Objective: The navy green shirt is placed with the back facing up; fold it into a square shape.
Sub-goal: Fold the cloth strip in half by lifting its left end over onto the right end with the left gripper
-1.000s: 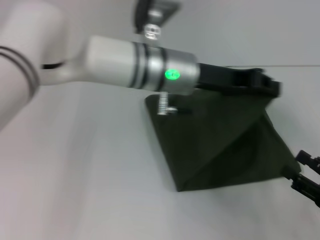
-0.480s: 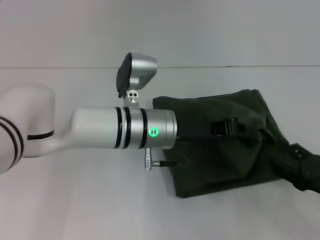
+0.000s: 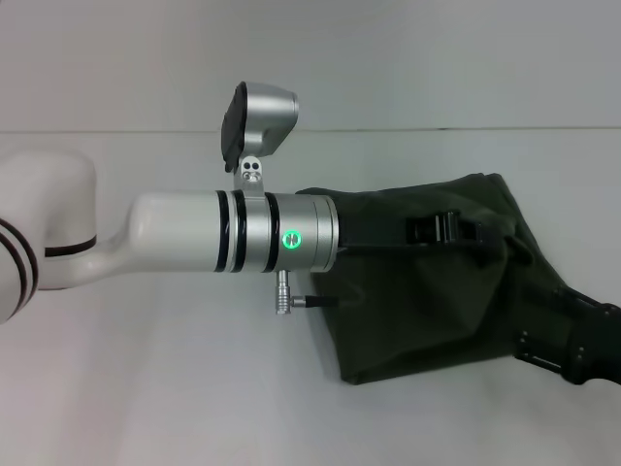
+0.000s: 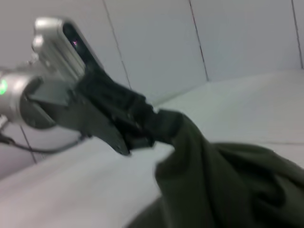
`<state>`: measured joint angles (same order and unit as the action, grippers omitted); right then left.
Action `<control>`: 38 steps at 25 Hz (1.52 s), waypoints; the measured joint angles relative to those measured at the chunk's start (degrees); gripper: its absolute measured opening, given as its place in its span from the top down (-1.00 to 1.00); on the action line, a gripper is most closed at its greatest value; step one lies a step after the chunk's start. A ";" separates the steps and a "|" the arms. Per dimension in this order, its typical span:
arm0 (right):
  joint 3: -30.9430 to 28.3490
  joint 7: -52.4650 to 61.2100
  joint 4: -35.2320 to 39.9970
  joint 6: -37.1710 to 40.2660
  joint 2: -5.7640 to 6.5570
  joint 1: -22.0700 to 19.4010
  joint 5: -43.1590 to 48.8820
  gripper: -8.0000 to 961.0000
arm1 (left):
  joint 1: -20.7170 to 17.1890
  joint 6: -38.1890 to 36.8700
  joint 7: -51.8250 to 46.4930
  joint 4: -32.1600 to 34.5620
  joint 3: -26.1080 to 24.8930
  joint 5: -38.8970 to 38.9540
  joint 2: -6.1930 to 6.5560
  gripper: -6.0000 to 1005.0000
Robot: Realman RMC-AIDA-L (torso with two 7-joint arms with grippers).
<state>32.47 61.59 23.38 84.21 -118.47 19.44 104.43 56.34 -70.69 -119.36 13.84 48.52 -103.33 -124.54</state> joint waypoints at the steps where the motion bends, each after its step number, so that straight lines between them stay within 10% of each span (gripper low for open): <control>1: -0.17 -0.05 0.55 -0.83 0.09 -0.01 0.57 -0.77 | 0.00 -0.04 -0.15 0.21 0.04 0.01 0.01 0.93; 38: 1.80 -5.96 -4.14 -25.61 -1.85 13.61 -12.10 -0.77 | 0.70 -3.26 0.16 1.33 0.65 0.06 -0.18 0.93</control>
<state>34.27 55.64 19.24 58.61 -120.32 33.06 92.33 57.04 -73.95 -119.20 15.17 49.17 -103.27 -124.72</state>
